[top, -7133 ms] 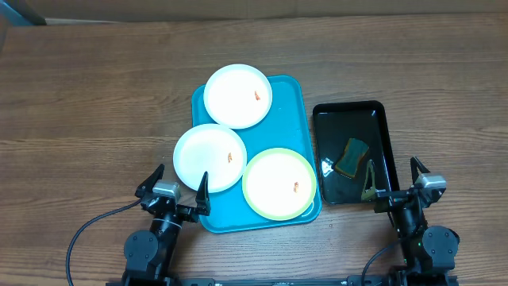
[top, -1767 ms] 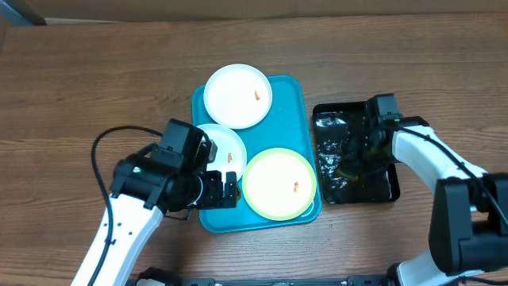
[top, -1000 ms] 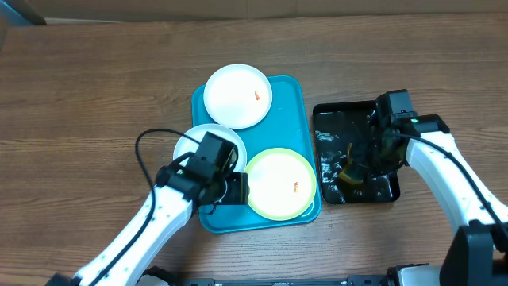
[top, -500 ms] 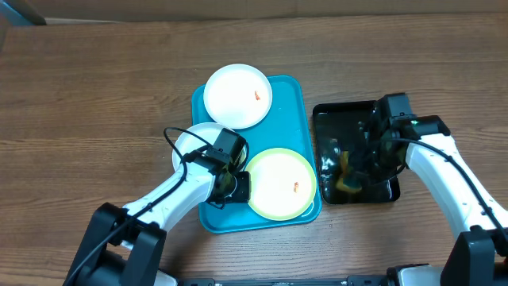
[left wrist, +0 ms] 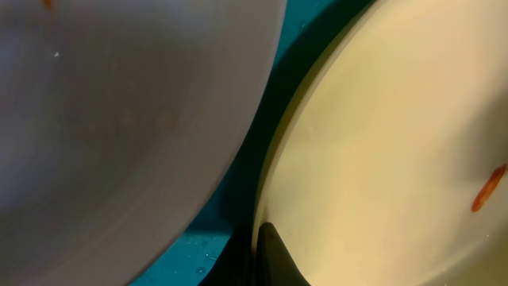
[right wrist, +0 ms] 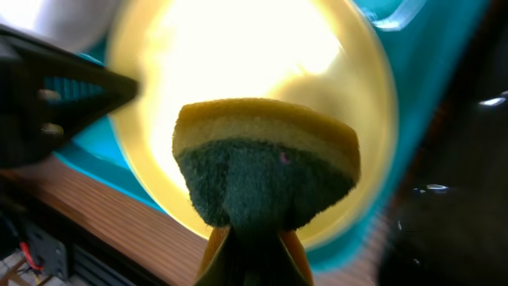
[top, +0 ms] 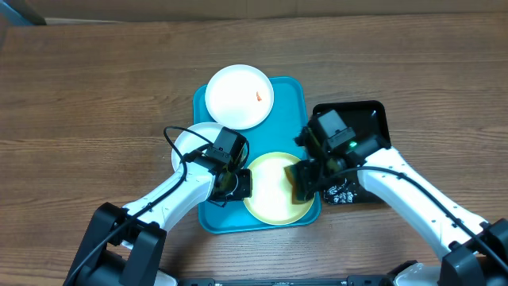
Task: Clean dirty plates on tray and stack at the side
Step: 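Scrub the yellow plate with the sponge held in the right gripper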
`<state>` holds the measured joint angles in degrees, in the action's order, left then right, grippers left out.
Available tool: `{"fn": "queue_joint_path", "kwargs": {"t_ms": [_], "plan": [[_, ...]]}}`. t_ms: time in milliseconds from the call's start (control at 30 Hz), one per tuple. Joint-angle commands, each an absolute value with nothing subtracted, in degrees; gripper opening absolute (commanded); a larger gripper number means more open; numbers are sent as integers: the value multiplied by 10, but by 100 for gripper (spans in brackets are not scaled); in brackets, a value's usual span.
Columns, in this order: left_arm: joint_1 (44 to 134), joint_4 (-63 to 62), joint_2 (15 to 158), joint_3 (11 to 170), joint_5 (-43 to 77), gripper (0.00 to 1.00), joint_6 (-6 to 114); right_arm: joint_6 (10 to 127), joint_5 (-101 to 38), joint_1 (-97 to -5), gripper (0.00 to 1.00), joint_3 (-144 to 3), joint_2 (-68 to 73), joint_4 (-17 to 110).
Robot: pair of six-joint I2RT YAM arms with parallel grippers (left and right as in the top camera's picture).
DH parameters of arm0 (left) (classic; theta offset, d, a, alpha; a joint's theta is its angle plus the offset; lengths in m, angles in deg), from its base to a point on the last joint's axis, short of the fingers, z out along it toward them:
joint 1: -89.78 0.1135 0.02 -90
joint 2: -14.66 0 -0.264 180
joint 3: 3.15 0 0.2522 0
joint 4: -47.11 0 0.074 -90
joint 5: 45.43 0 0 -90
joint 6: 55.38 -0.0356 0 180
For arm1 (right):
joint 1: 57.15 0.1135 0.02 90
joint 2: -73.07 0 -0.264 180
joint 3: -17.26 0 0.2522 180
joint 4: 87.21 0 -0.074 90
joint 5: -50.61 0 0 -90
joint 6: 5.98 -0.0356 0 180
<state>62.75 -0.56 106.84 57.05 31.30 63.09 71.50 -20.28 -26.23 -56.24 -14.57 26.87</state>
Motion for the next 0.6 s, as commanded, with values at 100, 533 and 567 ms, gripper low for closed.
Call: {"fn": "queue_joint_path", "kwargs": {"t_ms": [100,533,567], "plan": [[625,-4,1074,569,299,4,647,575,-207,-224,4,-556,-147,347],[625,-10,1074,569,302,4,666,366,-265,-188,4,-534,-229,364],[625,-10,1074,569,302,4,666,360,-263,-188,4,-528,-234,369]]}}
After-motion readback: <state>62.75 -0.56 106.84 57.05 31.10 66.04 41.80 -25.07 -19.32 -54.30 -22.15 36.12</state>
